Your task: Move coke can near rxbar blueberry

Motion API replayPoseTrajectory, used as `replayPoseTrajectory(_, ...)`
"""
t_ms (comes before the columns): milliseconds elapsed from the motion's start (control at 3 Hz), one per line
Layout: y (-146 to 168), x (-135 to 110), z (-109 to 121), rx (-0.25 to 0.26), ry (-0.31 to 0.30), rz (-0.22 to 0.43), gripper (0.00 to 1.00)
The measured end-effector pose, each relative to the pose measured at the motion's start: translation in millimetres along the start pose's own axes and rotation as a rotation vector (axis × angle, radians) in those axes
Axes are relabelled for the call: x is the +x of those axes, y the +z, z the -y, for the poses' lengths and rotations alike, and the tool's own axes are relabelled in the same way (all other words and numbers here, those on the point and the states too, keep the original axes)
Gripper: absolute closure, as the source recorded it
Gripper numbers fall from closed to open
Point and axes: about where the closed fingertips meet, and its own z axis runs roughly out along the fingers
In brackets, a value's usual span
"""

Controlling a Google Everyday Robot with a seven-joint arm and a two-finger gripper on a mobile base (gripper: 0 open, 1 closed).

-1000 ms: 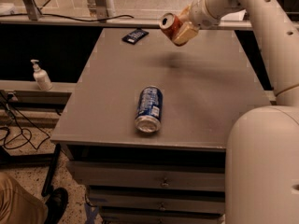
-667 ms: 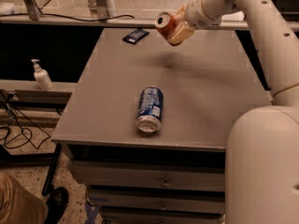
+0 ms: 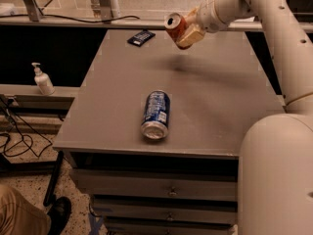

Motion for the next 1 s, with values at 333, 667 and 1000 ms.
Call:
replayPoseTrajectory(333, 6.5, 1.3, 8.9, 0.028, 0.129, 0.117, 1.0)
replayPoseTrajectory(667, 15.9, -2.3, 19.1, 0.027, 0.297, 0.253, 1.0)
replayPoseTrajectory(1000, 11.0, -15.2, 25.8, -0.001, 0.448, 0.335, 1.0)
